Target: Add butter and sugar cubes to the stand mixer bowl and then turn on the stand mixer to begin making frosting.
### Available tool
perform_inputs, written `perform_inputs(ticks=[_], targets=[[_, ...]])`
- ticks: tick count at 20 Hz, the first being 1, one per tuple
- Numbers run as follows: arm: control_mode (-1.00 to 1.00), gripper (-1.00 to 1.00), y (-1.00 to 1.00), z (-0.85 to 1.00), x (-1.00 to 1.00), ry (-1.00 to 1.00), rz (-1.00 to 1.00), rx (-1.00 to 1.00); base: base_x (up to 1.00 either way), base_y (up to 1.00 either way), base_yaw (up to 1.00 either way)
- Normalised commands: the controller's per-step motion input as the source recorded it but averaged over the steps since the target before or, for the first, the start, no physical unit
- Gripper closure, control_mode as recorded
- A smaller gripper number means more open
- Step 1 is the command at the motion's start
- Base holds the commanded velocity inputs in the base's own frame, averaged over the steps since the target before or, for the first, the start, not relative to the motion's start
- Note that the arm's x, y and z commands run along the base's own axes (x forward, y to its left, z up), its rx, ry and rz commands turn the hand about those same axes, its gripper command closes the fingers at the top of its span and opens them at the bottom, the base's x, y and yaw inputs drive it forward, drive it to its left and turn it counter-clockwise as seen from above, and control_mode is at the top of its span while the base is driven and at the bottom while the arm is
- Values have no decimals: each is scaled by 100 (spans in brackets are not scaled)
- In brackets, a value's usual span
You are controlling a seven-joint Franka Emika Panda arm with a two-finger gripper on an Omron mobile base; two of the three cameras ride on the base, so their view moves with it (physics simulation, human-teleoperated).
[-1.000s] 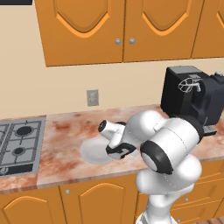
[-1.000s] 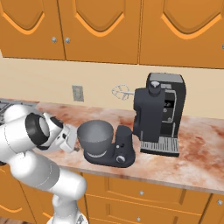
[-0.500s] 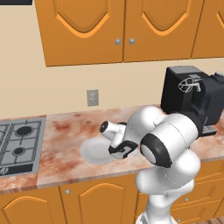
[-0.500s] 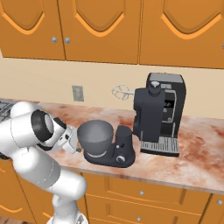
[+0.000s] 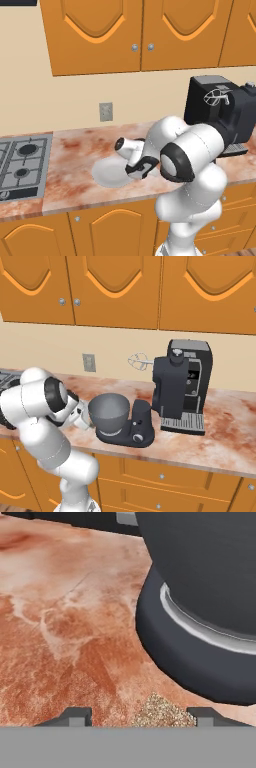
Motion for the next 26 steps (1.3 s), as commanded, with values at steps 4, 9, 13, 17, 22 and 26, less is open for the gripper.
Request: perform_inputs(ticks=[4,9,13,17,22,26], targets=[[-100,100,0,-3,0,0,0,0,0,0,0],[-100,100,19,14,-16,-4,0,0,0,0,0],[-100,100,50,67,-7,-4,0,0,0,0,0],[-100,100,8,100,0,-1,0,0,0,0,0],[-100,100,0,97,-17,0,4,0,0,0,0],[-100,100,-1,91,-15,0,11,2,0,0,0]])
